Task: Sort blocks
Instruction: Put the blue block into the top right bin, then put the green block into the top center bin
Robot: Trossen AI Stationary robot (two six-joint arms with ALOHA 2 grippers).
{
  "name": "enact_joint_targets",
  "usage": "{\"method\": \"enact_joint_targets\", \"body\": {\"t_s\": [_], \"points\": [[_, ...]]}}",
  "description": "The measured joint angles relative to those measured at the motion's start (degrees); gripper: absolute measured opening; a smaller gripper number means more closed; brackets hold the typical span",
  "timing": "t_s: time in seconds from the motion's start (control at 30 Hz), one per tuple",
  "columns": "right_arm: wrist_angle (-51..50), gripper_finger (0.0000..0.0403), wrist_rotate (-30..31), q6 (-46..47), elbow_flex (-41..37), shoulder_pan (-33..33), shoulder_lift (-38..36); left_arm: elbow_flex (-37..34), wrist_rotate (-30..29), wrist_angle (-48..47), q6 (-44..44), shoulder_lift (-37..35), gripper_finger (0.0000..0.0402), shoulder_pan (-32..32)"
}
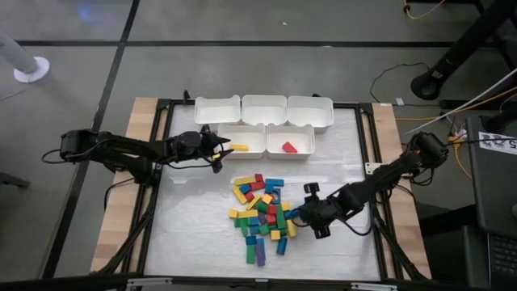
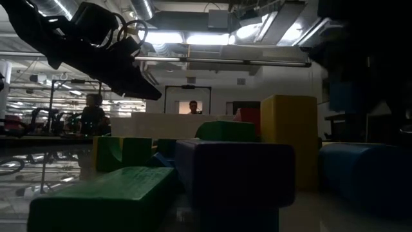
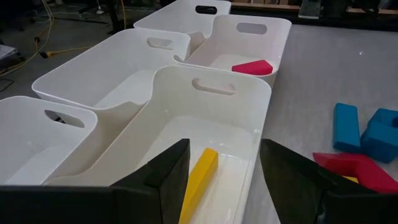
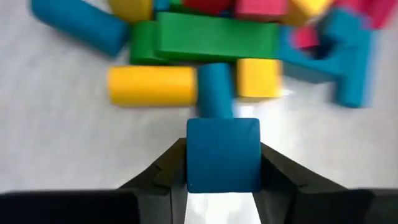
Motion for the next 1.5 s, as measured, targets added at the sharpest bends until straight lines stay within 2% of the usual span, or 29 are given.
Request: {"method": "enact_joint_targets", "body": {"t_s": [0.23, 0.37, 0.53, 0.87, 1.03, 1.3, 1.5], "points": [[-12.0, 0.0139, 11.0, -5.5, 4.4, -3.9, -1.7, 0.0, 0.0, 0.1, -0.9, 0.0, 0.0183, -0.1], [-16.6, 0.0138, 14.1, -12.0, 6.6, -9.1, -1.7, 0.0, 0.0, 0.2, -4.1, 0.0, 0.0183, -0.1], [-17.6, 0.0138, 15.9, -22.5, 8.4, -17.6, -1.7, 0.0, 0.0, 0.3, -5.8, 0.0, 0.0183, -0.1], [-13.3, 0.0138, 16.0, -41.5, 9.9, -38.7, -1.7, 0.0, 0.0, 0.2, -5.8, 0.0, 0.0183, -0.1], [-8.9, 0.0138, 15.6, -47.9, 9.9, -48.3, -1.7, 0.0, 0.0, 0.2, -7.4, 0.0, 0.0183, -0.2], [-4.9, 0.0167, 4.6, -49.6, 9.9, -59.1, -1.0, 0.0, 0.0, 0.2, -8.3, 0.0, 0.0183, -3.4], [-3.1, 0.0177, 1.7, -49.6, 9.9, -63.2, -0.8, 0.0, 0.0, 0.5, -8.5, 0.0, 0.0183, -7.2]]}}
